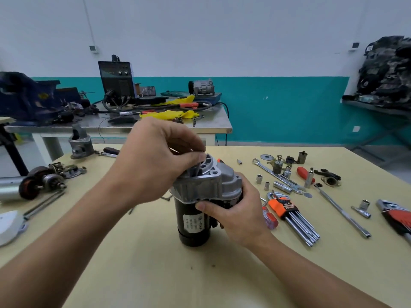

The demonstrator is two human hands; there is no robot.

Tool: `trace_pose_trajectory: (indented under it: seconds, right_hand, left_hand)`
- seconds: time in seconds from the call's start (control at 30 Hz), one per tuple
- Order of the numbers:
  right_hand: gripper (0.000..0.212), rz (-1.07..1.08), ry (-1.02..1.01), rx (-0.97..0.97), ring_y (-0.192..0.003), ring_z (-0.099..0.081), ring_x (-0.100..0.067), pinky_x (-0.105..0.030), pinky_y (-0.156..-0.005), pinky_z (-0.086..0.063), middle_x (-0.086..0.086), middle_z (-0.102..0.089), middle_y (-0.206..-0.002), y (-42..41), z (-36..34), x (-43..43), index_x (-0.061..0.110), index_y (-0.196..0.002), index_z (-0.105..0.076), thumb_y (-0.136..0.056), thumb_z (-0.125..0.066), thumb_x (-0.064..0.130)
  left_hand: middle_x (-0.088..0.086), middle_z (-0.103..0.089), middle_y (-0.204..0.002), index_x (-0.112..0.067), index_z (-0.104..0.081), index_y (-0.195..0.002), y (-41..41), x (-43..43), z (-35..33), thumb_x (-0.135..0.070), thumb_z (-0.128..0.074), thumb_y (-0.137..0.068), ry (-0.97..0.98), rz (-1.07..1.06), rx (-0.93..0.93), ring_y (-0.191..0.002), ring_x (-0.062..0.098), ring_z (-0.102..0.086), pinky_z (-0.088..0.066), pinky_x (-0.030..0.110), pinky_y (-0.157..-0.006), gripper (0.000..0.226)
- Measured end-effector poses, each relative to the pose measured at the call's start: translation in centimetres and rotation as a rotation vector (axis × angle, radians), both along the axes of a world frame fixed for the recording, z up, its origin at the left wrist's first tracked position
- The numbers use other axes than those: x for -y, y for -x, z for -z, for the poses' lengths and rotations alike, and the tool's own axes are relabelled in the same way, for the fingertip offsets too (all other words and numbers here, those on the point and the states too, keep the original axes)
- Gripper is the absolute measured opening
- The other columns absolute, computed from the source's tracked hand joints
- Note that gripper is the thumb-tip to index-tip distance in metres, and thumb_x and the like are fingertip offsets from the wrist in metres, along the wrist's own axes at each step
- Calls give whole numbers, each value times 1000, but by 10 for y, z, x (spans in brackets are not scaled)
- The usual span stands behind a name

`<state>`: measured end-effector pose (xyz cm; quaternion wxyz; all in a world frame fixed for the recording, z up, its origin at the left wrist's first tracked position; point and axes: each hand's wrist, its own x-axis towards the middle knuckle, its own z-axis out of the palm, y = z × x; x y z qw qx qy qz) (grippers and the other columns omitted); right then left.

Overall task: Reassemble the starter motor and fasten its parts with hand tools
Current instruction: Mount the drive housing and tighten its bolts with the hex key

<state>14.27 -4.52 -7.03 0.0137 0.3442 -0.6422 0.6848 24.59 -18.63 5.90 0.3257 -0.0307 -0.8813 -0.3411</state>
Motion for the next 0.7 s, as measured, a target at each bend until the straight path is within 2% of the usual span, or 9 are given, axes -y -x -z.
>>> trace_pose_trajectory:
  seconds: [0.13, 0.27, 0.37, 0.47, 0.6, 0.7]
  right_hand:
    - [64, 52, 23, -33, -97, -69, 1, -10, -74, -53, 19, -73, -104, 10, 2, -8, 40, -107, -62, -50, -91, 43]
    - [59, 124, 24, -58, -86, -71, 0, -11, -66, -54, 20, -74, -98, 19, 1, -19, 56, -96, -63, -44, -92, 54]
    - [59, 113, 11, -31, -61, -69, -11, -24, -49, -54, 5, -75, -86, 30, 1, -30, 44, -97, -65, -43, -89, 46]
    - [62, 123, 8, -32, -54, -66, -13, -26, -45, -52, -2, -74, -79, 37, 3, -39, 21, -103, -63, -47, -87, 38]
    - [45, 143, 49, -38, -57, -68, -13, -24, -46, -54, 1, -74, -76, 36, 3, -38, 23, -91, -65, -53, -81, 39]
    - [30, 115, 47, -31, -51, -64, -19, -30, -41, -53, -8, -71, -72, 35, 2, -36, 31, -82, -69, -56, -81, 37]
  left_hand:
    - [-14, -75, -79, -20, -77, -81, 13, -12, 36, -9, -83, -76, -121, 2, -241, -76, 1, -70, -54, 13, -72, 14]
    - [-4, -76, -91, -13, -77, -96, 33, -25, 59, -9, -80, -80, -110, 39, -405, -85, 4, -69, -58, 27, -78, 17]
    - [1, -75, -96, -8, -77, -100, 48, -27, 63, -8, -79, -81, -52, 63, -482, -89, 7, -68, -56, 27, -80, 19]
    - [6, -75, -98, -4, -77, -96, 55, -32, 67, -4, -78, -80, 19, 139, -499, -92, 12, -66, -55, 27, -83, 16]
    - [7, -76, -93, -2, -77, -94, 63, -35, 76, -4, -77, -80, 79, 152, -529, -94, 19, -65, -53, 35, -85, 14]
    - [7, -75, -92, -3, -78, -89, 64, -37, 81, -7, -76, -82, 118, 137, -548, -98, 22, -62, -51, 34, -87, 9]
